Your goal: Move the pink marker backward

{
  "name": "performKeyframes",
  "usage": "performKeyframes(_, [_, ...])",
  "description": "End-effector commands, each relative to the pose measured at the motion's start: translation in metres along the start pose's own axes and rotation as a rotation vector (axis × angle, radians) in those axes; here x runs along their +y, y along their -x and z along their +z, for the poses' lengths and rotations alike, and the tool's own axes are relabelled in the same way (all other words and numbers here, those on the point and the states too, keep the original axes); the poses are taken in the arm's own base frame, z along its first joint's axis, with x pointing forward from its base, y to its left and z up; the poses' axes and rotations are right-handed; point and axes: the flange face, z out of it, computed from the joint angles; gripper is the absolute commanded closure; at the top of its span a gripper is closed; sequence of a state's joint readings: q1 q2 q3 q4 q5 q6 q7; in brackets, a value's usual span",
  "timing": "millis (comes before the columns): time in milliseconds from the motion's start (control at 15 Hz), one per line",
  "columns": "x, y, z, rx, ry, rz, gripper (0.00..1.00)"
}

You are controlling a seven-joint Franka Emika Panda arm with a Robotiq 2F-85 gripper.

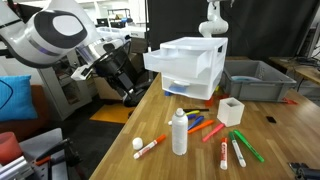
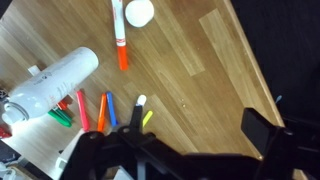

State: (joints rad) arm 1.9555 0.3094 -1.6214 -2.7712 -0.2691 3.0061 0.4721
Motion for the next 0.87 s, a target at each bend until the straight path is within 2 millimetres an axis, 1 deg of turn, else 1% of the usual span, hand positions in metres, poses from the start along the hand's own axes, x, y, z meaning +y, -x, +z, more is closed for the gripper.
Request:
performKeyframes(0, [-0.0075, 0.0000, -0.0043, 0.010, -0.009, -0.014, 0.00])
performKeyframes(133, [-0.0149, 0.0004, -0.0090, 0.020, -0.017, -0.027, 0.00])
performKeyframes(333, [-0.0115, 0.0001, -0.0088, 0.019, -0.015, -0.019, 0.00])
performKeyframes(800, [-0.0116, 0.0001, -0.0088, 0.019, -0.016, -0.019, 0.00])
